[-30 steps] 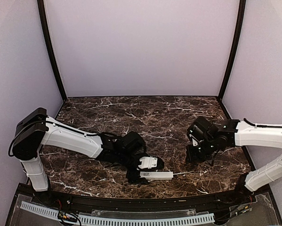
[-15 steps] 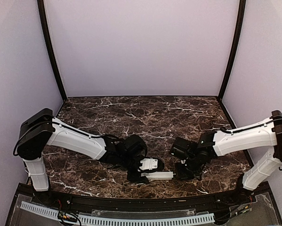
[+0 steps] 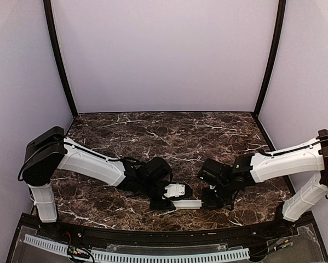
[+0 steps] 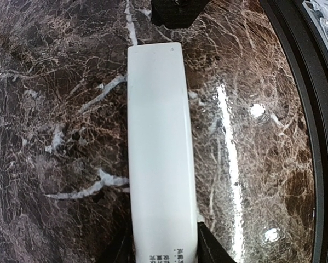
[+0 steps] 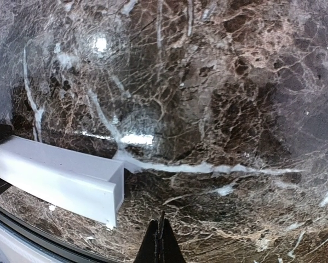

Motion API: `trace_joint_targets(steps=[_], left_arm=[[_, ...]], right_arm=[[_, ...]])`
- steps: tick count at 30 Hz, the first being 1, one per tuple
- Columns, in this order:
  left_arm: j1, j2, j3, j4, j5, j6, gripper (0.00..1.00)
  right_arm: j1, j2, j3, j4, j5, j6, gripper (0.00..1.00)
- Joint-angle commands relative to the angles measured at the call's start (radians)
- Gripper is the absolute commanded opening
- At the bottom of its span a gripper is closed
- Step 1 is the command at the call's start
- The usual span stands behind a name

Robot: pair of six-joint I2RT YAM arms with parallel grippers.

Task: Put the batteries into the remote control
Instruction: Load the battery cover onto the remote control without the battery cover.

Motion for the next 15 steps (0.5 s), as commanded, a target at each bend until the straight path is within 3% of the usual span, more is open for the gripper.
trace_joint_targets(steps=[1,8,15], left_arm=[[-0.005,0.018,0.018,-0.016,0.014,-0.004,0.36],[-0.005,0.017,0.018,-0.021,0.021,-0.013,0.33],[-0.005,0.021,0.012,-0.011,0.023,-0.021,0.30]], right_arm=[[-0.016,-0.030,-0.015,-0.051,0.028,0.010,0.00],[-0.032,0.005,0.001,-0.057,0.023,-0.001,0.00],[0.017,0.123,0.089,0.089,-0.050,0.020,0.00]])
